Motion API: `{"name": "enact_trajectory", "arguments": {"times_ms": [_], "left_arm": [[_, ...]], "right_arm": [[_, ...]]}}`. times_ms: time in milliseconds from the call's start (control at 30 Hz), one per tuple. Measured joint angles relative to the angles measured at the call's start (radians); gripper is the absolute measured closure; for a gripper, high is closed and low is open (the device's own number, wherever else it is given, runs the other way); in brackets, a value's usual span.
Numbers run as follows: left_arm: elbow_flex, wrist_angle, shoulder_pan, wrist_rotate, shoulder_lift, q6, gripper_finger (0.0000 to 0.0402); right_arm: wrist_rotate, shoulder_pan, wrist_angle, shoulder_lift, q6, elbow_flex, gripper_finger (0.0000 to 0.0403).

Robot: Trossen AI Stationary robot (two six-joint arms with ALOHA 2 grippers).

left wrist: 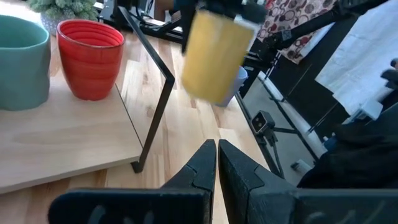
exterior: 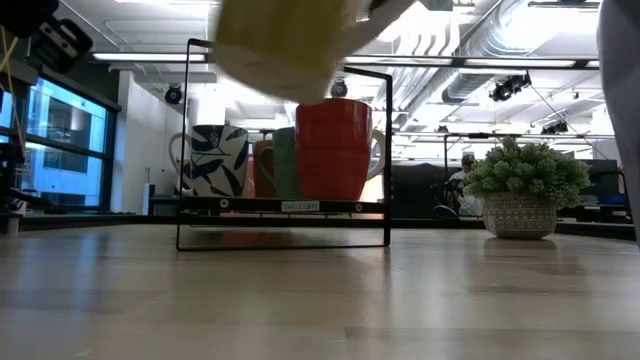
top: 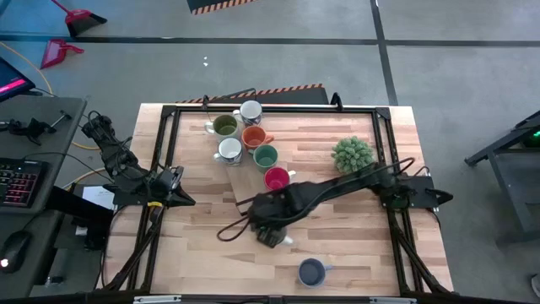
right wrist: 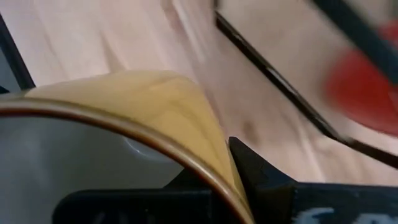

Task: Place coffee mugs
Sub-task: Move the yellow mug to the bottom center

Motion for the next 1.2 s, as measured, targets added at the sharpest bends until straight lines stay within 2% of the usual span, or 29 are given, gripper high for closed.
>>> {"name": "enact_trajectory", "arguments": {"times_ms": [100,233,400,600,1200], "left_arm": [[0.0,0.0,0.0,-0.001,0.0,0.022,0.0392],[0.0,0.003,0.0,0.0,-0.001,0.021,0.0392],[0.0,0.004,0.0,0.0,-0.002,0.013,0.0392],[0.0,0.009,0.0,0.0,-0.002,0.013,0.0392],[0.0,0.008,0.0,-0.001,-0.002,0.016,0.0392]], "right_arm": [[-0.023,-0.007,0.038,0.092,0.005,0.078,0.0403],[-0.075,-0.027,0.193,0.11,0.076,0.008,0.0403],[-0.077,-0.027,0.175,0.132,0.101,0.005,0.0403],[-0.072,-0.029,0.038,0.129,0.105,0.006,0.0403],[-0.063,-0.002,0.052,0.133,0.234,-0.037,0.0403]]}}
